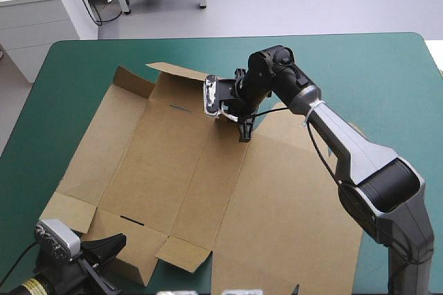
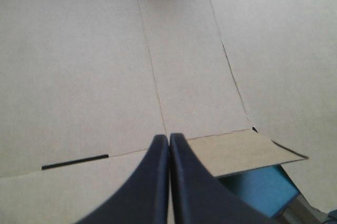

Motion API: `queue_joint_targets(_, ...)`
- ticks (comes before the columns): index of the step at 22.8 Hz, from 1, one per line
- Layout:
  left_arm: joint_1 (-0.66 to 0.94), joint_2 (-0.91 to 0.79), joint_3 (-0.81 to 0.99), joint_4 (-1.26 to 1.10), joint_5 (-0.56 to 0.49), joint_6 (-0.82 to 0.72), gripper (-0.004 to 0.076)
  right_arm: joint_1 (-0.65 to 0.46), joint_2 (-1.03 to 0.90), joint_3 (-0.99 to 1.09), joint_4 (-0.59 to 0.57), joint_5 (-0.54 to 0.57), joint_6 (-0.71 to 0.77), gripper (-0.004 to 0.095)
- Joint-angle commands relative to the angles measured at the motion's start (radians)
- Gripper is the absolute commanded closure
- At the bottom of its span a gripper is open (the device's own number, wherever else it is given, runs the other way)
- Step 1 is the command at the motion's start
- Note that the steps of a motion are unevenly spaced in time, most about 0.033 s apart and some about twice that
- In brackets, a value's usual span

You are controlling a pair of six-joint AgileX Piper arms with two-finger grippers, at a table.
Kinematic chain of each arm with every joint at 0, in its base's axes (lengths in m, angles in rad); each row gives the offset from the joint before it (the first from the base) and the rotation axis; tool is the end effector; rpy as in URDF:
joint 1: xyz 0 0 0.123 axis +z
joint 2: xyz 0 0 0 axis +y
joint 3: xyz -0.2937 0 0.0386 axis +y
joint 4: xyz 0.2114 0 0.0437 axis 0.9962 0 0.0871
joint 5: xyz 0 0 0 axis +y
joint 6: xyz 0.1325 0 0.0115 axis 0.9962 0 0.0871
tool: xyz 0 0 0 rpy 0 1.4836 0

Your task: Fold the box

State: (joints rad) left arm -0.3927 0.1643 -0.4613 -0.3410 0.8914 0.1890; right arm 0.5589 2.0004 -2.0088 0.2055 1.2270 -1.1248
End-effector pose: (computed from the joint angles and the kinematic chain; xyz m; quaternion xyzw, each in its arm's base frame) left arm 0.0051 -0.0396 0.2536 0.2197 0.8209 -0.2178 0.4801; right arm 0.3465 0.2469 0.3016 -0.7157 0.6561 0.0372 0.2366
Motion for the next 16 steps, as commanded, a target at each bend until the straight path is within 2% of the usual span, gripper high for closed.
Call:
queue_joint_targets(1, -0.004, 0.015, -0.022, -0.027, -0.061, 0.000, 0.0732, 0.000, -0.028, -0.033, 0.116, -0.040, -0.069, 0.0927)
queue_joint_targets(7, -0.004, 0.015, -0.022, -0.027, -0.061, 0.000, 0.0732, 0.003, 0.022, -0.033, 0.091, -0.065, -0.102, 0.0927)
queue_joint_targets(11, -0.004, 0.015, -0.022, -0.027, -0.061, 0.000, 0.0732, 0.005, 0.033, -0.033, 0.102, -0.139, -0.115, 0.0927)
queue_joint_targets(14, -0.004, 0.015, -0.022, -0.027, -0.061, 0.000, 0.0732, 0.025, 0.047, -0.033, 0.101, -0.210, -0.179, 0.0927)
queue_joint_targets(16, -0.004, 0.015, -0.022, -0.027, -0.061, 0.000, 0.0732, 0.039, 0.049, -0.033, 0.101, -0.187, -0.182, 0.0927)
